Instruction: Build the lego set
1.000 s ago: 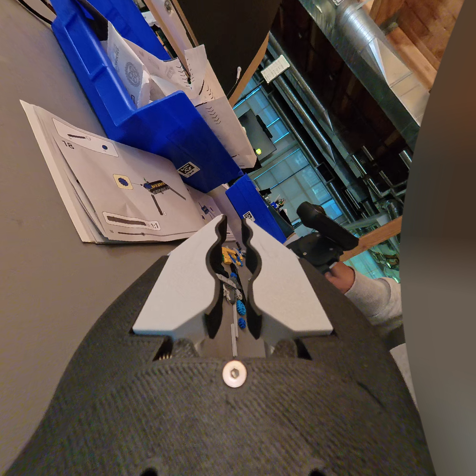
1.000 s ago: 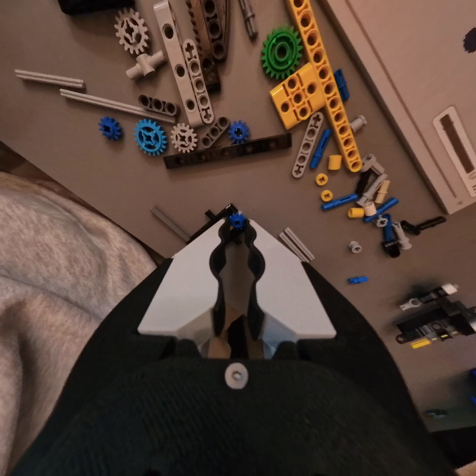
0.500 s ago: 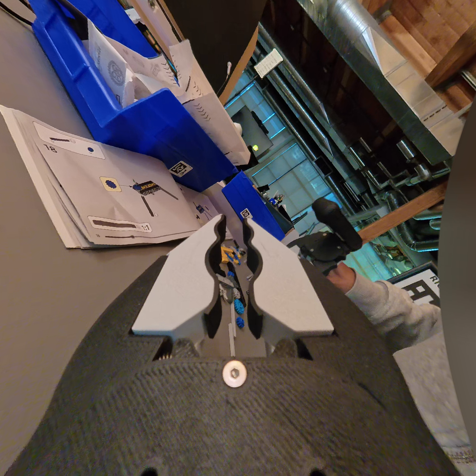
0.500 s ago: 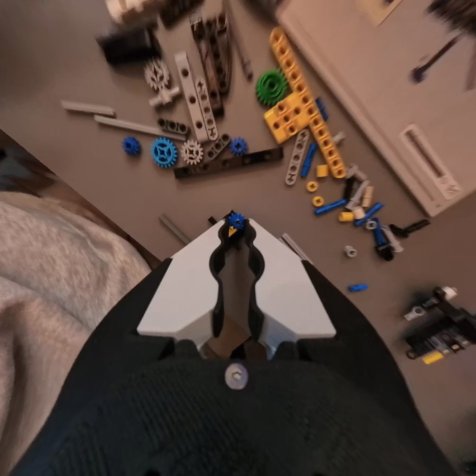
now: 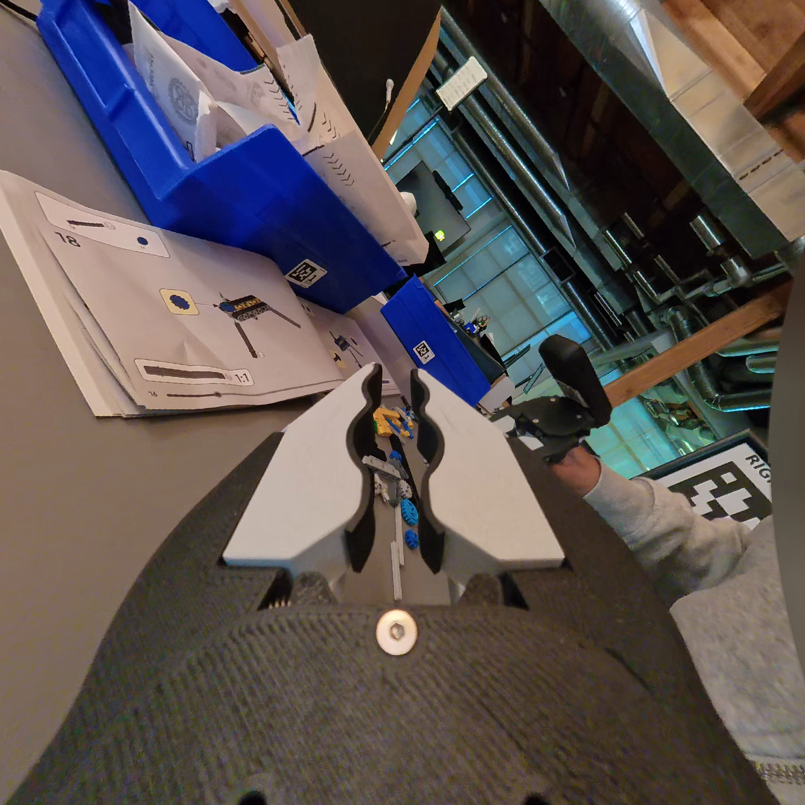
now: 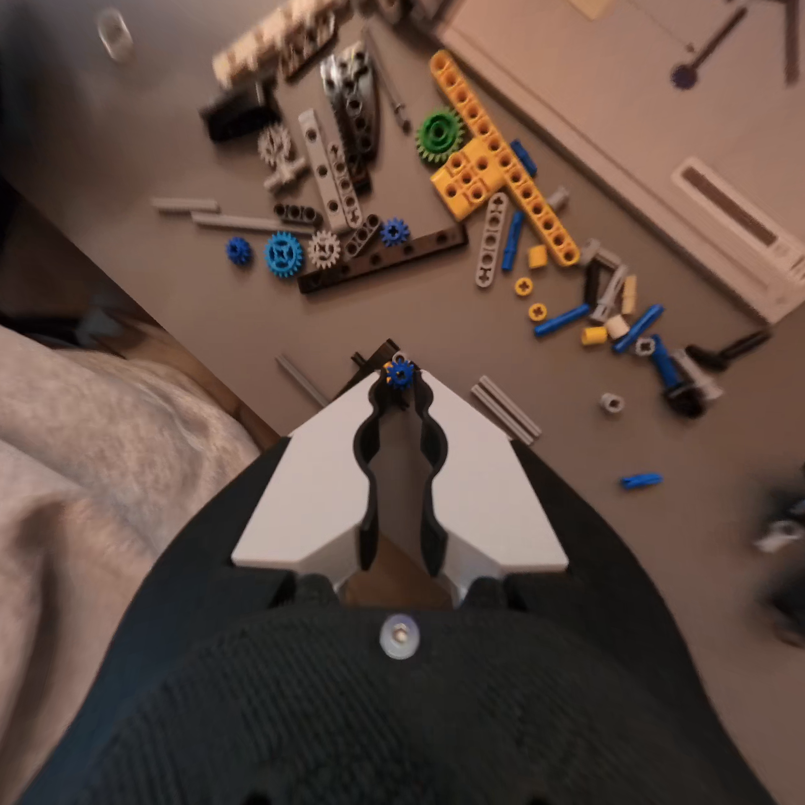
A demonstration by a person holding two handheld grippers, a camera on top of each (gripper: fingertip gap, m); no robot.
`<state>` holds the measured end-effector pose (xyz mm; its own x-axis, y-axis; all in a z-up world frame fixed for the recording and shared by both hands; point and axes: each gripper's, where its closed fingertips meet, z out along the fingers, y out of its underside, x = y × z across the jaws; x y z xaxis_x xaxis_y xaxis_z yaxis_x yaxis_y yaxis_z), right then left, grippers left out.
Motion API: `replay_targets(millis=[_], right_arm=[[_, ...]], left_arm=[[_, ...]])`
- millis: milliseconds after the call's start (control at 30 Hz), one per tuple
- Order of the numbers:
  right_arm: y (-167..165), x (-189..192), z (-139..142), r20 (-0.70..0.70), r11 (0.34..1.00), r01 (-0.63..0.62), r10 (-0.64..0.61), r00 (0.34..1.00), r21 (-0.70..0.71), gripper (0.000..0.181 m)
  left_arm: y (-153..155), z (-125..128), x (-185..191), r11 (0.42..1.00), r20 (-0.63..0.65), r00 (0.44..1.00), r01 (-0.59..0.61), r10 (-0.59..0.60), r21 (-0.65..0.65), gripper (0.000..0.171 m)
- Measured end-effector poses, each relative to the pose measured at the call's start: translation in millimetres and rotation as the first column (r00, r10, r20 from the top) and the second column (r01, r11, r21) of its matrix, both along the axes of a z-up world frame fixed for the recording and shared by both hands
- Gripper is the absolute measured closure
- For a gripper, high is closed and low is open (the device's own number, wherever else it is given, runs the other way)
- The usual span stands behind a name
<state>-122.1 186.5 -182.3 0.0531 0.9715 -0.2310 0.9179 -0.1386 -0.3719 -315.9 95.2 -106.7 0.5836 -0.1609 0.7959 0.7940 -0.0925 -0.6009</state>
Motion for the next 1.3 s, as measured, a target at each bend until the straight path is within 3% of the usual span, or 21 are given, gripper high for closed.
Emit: replay_targets(millis=[133, 233, 367, 467, 567, 700, 1067, 1200, 1300], right_arm=[[-3.0, -6.4, 6.0, -0.055, 0.999, 0.021, -0.023, 0.998, -0.041, 0.171], [-15.4, -19.3, 21.6, -0.152, 0.979, 0.048, -0.079, 0.985, -0.197, 0.171], [-21.2, -31.2, 48.8, -0.259, 0.896, 0.08, -0.21, 0.943, -0.436, 0.171], [-26.3, -39.4, 76.5, -0.32, 0.773, 0.051, -0.321, 0.892, -0.632, 0.171], [-26.4, -41.6, 88.9, -0.341, 0.714, 0.029, -0.369, 0.865, -0.7, 0.171], [-28.1, -42.2, 93.7, -0.345, 0.687, 0.015, -0.384, 0.856, -0.727, 0.172], [-28.8, -40.6, 89.5, -0.331, 0.69, 0.023, -0.376, 0.865, -0.724, 0.172], [-21.6, -33.2, 61.3, -0.256, 0.793, 0.121, -0.331, 0.908, -0.598, 0.171], [-12.2, -21.0, 32.4, -0.165, 0.902, 0.177, -0.259, 0.952, -0.395, 0.171]], left_arm=[[0.6, -0.4, 0.8, 1.0, 0.006, 1.0, 0.007, -0.007, 0.001, 0.16], [-0.5, 0.5, -0.9, 1.0, 0.013, 1.0, 0.002, -0.003, 0.008, 0.16], [-1.7, 1.3, -3.4, 1.0, 0.024, 1.0, -0.004, 0.004, 0.014, 0.16], [-1.8, 1.2, -3.5, 1.0, 0.03, 1.0, -0.003, 0.002, 0.015, 0.16], [-1.8, 1.1, -3.8, 1.0, 0.033, 0.999, -0.004, 0.003, 0.015, 0.159], [-1.8, 0.5, -4.4, 1.0, 0.038, 0.999, -0.006, 0.005, 0.014, 0.16], [-1.5, -0.2, -4.5, 1.0, 0.038, 0.999, -0.006, 0.006, 0.01, 0.16], [-1.4, -0.5, -4.6, 1.0, 0.039, 0.999, -0.006, 0.006, 0.009, 0.16], [-1.3, -0.7, -4.5, 1.0, 0.04, 0.999, -0.005, 0.005, 0.009, 0.16]])
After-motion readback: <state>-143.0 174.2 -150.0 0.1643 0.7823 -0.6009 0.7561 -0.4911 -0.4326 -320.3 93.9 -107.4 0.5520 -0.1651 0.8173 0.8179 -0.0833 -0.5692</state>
